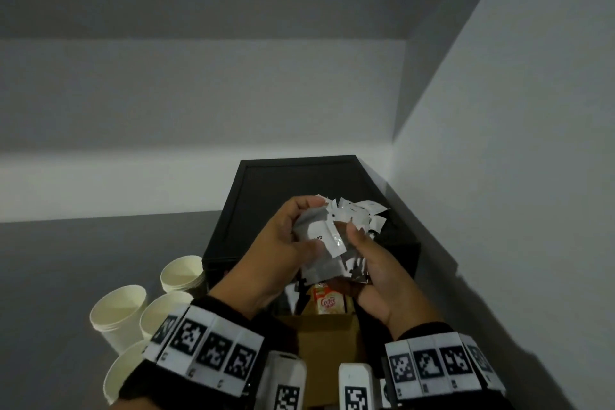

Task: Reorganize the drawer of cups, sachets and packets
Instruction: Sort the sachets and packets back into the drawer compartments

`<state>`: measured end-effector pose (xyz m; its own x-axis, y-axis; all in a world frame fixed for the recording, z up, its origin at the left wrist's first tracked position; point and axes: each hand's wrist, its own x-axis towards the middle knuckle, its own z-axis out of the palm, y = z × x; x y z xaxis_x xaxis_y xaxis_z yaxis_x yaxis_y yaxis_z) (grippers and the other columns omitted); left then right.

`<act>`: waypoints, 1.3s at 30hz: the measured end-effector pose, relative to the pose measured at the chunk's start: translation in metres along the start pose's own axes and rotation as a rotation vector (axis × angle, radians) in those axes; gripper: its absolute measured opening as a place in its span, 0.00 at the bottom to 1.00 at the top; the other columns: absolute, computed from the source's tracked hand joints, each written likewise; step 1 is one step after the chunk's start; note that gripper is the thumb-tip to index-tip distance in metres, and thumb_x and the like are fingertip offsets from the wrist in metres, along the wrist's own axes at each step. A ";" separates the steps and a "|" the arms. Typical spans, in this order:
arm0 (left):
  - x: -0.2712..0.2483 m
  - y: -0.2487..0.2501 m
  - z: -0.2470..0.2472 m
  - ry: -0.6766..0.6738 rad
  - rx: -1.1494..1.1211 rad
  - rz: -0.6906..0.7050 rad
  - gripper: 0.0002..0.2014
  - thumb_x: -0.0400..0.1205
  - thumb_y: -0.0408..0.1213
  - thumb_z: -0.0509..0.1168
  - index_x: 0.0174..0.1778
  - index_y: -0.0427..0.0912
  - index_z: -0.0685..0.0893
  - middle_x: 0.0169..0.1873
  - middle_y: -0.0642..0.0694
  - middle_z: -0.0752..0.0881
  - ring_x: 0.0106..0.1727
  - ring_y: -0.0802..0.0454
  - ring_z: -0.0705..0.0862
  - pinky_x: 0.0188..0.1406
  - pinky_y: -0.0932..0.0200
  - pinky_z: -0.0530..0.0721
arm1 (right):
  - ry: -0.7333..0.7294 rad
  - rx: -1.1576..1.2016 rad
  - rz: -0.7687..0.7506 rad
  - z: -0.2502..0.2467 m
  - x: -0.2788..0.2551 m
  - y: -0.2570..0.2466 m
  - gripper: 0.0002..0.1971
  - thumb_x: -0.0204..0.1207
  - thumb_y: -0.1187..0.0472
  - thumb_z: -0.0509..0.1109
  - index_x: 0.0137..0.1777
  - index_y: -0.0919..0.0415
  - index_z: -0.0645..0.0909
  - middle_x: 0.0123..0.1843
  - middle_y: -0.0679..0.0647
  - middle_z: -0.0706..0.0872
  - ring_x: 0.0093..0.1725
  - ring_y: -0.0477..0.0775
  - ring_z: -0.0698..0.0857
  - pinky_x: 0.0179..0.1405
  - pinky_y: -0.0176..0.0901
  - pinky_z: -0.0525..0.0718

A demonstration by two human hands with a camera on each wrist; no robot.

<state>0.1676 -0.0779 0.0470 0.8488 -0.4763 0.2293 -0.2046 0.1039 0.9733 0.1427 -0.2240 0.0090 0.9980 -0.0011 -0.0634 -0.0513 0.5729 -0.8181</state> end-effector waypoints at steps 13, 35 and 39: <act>-0.014 -0.014 0.003 0.168 0.121 0.112 0.21 0.79 0.19 0.60 0.55 0.54 0.76 0.55 0.51 0.80 0.53 0.52 0.83 0.45 0.57 0.88 | -0.052 0.095 -0.015 0.008 -0.008 0.013 0.16 0.61 0.63 0.70 0.50 0.59 0.86 0.46 0.61 0.90 0.41 0.57 0.89 0.35 0.49 0.89; -0.010 -0.023 -0.013 0.512 -0.190 -0.094 0.15 0.79 0.17 0.57 0.33 0.38 0.83 0.43 0.47 0.85 0.45 0.52 0.83 0.32 0.65 0.81 | -0.103 -0.005 -0.078 0.000 0.000 0.022 0.37 0.58 0.74 0.73 0.71 0.64 0.73 0.60 0.71 0.84 0.46 0.63 0.88 0.33 0.49 0.87; -0.014 -0.031 -0.004 0.406 -0.042 -0.147 0.09 0.80 0.27 0.62 0.38 0.27 0.85 0.38 0.37 0.87 0.39 0.49 0.85 0.32 0.64 0.82 | -0.096 0.003 -0.069 -0.003 0.000 0.022 0.35 0.62 0.73 0.70 0.73 0.68 0.70 0.50 0.66 0.89 0.47 0.62 0.89 0.39 0.52 0.88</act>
<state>0.1641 -0.0710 0.0141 0.9921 -0.1076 0.0649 -0.0541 0.1002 0.9935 0.1420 -0.2134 -0.0109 0.9981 0.0378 0.0488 0.0181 0.5764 -0.8170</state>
